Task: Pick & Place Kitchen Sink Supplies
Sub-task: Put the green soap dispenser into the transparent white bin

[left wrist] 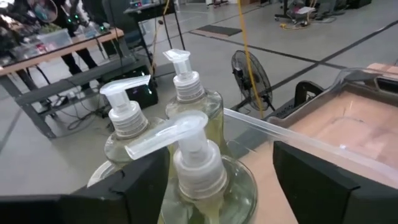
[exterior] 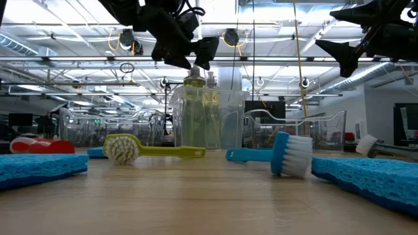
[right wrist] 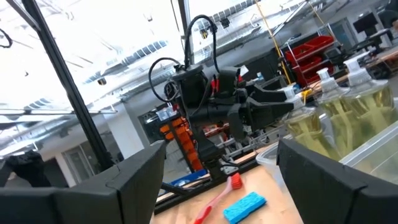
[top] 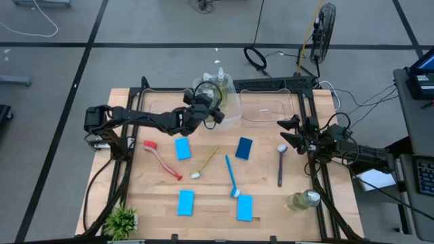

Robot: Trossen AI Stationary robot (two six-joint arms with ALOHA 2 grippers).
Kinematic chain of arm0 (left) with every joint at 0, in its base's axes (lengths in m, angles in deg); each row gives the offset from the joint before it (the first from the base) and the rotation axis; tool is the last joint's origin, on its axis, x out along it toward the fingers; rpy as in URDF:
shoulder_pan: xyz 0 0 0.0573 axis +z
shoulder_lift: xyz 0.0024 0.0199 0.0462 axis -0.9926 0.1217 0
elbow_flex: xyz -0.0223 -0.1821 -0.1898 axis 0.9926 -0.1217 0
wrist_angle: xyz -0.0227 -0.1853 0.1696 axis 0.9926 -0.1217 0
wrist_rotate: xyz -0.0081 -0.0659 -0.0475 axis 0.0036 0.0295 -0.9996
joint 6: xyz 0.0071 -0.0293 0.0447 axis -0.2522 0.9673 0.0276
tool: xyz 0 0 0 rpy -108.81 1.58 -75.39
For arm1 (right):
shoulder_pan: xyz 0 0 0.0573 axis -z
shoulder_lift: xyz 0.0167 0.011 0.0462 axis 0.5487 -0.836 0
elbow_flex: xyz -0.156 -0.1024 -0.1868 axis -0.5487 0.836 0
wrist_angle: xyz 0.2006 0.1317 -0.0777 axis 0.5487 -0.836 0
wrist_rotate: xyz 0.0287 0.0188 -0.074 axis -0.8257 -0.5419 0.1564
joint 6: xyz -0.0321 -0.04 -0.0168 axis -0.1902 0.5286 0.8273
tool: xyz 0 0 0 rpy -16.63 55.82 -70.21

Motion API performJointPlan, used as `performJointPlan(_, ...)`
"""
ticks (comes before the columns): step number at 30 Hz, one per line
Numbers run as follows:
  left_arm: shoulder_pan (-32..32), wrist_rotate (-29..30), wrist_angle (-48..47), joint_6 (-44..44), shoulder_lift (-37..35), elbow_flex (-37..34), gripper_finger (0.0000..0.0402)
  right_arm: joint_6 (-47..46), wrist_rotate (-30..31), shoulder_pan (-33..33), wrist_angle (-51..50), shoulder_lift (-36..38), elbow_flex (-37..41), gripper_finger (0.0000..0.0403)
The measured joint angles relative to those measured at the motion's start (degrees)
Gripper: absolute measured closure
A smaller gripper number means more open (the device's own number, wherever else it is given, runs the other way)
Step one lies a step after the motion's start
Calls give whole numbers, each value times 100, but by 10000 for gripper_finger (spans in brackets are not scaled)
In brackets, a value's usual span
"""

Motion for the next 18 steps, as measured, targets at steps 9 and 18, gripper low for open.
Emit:
performJointPlan(9, -238, 282, -67, -304, -66, 1, 87, -5, 0, -2, 2, 0, 2, 108)
performJointPlan(18, -540, 695, -548, -426, -315, -2, 92, -6, -2, -2, 1, 2, 2, 108)
